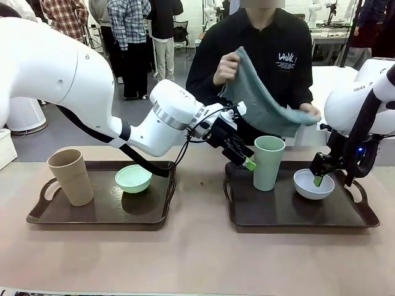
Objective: Set up a tray with a mat and arrange the tableware.
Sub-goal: Pick up the Picnic Bowl and Reusable plastic cup from the Handle tray in front of the human's position and hold them in the air.
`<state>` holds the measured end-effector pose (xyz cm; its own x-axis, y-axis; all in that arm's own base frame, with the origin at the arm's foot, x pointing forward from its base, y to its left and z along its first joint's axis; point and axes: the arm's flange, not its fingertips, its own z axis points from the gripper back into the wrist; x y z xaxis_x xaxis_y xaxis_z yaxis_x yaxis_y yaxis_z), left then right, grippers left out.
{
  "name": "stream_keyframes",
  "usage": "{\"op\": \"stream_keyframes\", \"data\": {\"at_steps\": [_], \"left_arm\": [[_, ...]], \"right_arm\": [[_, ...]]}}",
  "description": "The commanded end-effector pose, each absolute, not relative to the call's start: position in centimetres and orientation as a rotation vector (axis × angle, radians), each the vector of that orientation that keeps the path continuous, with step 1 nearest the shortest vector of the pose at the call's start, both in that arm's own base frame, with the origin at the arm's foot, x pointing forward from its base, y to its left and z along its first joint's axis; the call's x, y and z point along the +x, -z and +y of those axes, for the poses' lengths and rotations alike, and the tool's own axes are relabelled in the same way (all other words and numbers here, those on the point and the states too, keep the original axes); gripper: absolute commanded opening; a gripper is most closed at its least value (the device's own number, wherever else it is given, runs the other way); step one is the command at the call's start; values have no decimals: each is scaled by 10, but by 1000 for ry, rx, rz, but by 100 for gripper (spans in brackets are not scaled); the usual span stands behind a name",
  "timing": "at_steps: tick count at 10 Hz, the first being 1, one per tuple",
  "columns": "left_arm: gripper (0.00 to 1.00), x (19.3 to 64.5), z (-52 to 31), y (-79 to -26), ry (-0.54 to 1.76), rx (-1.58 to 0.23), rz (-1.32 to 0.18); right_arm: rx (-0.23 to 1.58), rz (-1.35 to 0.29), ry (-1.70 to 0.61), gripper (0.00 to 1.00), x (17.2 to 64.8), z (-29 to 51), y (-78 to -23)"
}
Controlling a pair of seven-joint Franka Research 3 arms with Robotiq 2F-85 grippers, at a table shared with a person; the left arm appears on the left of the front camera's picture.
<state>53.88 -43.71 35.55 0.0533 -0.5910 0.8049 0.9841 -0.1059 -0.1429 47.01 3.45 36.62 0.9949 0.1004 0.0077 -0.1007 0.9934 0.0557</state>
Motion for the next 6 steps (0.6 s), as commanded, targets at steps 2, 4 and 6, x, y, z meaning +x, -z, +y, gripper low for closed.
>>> {"op": "stream_keyframes", "data": {"at_steps": [2, 4, 6], "left_arm": [[100, 541, -452, -344, 1541, -829, -656], [100, 545, -454, -340, 1555, -803, -672], [100, 550, -459, -336, 1570, -771, -690]], "right_arm": [[48, -20, -127, 100, 483, 30, -358], [55, -34, -127, 100, 483, 27, -357], [66, -88, -120, 100, 484, 25, -361]]}}
